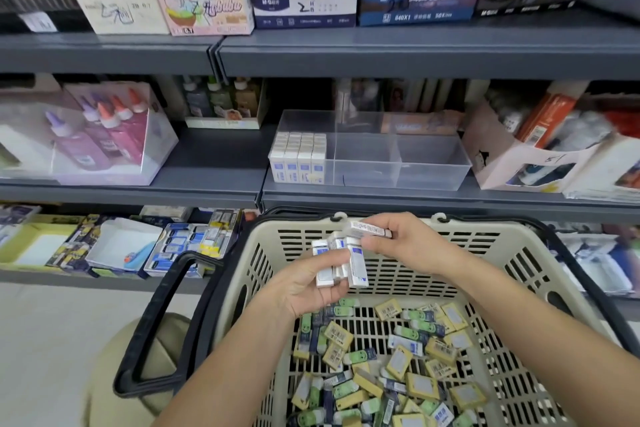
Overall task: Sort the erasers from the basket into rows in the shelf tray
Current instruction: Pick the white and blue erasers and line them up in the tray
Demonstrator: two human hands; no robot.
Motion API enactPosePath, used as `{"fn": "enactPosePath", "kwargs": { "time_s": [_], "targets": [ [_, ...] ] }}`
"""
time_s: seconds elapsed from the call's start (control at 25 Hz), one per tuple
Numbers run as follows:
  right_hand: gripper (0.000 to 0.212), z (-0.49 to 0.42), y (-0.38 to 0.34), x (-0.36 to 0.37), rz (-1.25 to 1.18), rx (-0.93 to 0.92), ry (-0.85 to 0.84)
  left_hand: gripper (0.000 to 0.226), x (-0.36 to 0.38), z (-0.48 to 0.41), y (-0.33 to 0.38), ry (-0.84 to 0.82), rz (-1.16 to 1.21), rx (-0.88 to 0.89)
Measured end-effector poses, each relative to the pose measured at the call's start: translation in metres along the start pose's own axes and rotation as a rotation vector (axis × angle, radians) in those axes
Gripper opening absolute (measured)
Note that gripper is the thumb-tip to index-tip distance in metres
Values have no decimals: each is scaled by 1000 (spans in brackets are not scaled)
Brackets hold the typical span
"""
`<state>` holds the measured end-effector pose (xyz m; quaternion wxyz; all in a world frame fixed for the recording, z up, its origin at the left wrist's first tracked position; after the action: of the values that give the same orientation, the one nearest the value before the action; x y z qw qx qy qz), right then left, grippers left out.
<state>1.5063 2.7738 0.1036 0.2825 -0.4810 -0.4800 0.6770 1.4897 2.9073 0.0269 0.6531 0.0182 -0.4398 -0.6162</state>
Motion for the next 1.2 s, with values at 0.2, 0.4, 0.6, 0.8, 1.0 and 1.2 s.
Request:
{"fn": "enactPosePath", "kwargs": {
  "time_s": [0.2, 0.4, 0.6, 0.8, 1.0, 1.2],
  "targets": [
    [14, -8, -8, -24, -280, 55, 168, 37, 0, 14, 42, 48, -14, 183],
    [16, -26, -18, -35, -400, 48, 224, 50, -8, 18, 89, 150, 23, 378],
    [21, -53, -30, -52, -246, -4, 313, 43, -22, 19, 122, 273, -71, 535],
    [25, -90, -32, -66, -157, 49, 377, 37, -35, 14, 137, 346, -41, 664],
    [14, -108, -22, -81, 70, 132, 479, 39, -36, 2, 137, 344, -87, 677],
    [38, -121, -35, -84, 321, 154, 638, 41, -38, -1, 135, 344, -113, 674]
  ]
}}
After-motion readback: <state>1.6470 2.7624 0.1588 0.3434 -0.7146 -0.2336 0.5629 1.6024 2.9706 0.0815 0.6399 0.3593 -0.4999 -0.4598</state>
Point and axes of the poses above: each hand's wrist, its own z-axis away from the middle knuckle, its own x-axis out of the palm, y = z × x, the point moved 6 cm from there along -z, towards the middle knuckle, and after that the axes turned 3 degrees about -x, right-handed, at the moved point
